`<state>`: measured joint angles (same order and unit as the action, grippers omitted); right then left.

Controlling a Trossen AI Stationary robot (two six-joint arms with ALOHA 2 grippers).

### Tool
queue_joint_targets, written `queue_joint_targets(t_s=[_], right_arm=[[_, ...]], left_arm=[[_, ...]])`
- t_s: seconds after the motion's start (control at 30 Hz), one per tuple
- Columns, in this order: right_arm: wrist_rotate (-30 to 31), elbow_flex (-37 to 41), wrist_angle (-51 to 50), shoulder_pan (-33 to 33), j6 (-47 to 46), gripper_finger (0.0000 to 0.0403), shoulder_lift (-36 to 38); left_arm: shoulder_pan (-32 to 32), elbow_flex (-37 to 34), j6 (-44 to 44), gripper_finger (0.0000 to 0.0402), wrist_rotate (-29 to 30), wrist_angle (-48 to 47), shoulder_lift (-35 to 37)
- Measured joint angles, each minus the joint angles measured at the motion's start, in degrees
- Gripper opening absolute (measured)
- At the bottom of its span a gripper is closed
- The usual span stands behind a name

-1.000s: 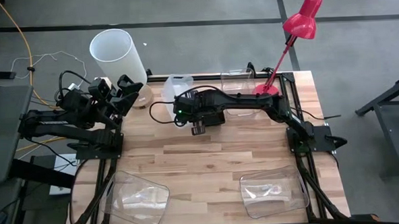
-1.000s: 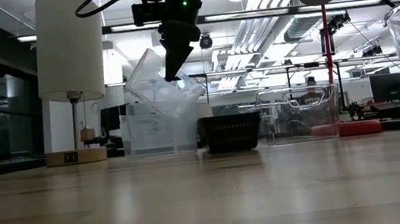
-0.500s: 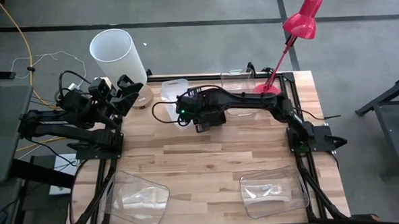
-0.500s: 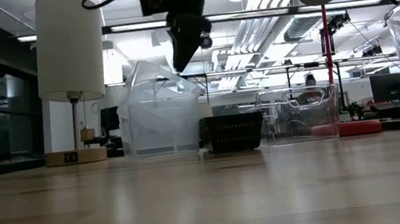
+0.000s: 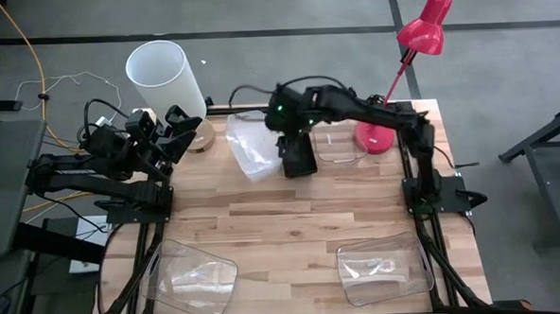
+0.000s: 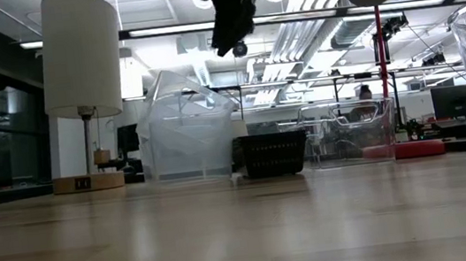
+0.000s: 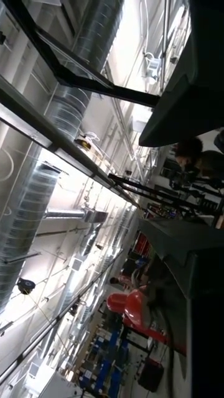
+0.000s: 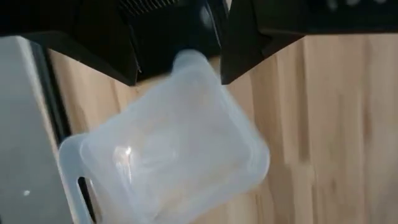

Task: Stack baskets by color
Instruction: Stack the white bin on the white bin

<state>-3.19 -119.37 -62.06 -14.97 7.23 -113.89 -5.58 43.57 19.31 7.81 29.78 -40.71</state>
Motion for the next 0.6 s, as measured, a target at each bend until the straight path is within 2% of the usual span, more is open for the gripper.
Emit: queue_joint_targets(t_s=[0.13, 0.3, 0.43, 0.6], right_arm=[[-7.34, 11.37, 12.47, -2.07, -9.66, 0.0215, 3.43], [-6.01, 20.29, 22.20, -3.38, -24.53, 0.0215, 3.87], [-4.12, 21.26, 24.78, -4.62, -32.19, 0.0215, 1.66], [-0.56, 18.66, 25.04, -5.32, -34.11, 0.0212, -2.77]], left_arm=[[0.00, 0.00, 0.00, 0.0186, -0.13, -0.04, 0.00], [0.00, 0.00, -0.42, 0.0186, -0.13, -0.10, 0.00], [0.00, 0.00, -0.46, 0.0186, -0.13, -0.20, 0.00], [0.00, 0.00, -0.46, 0.0186, -0.05, -0.20, 0.00]])
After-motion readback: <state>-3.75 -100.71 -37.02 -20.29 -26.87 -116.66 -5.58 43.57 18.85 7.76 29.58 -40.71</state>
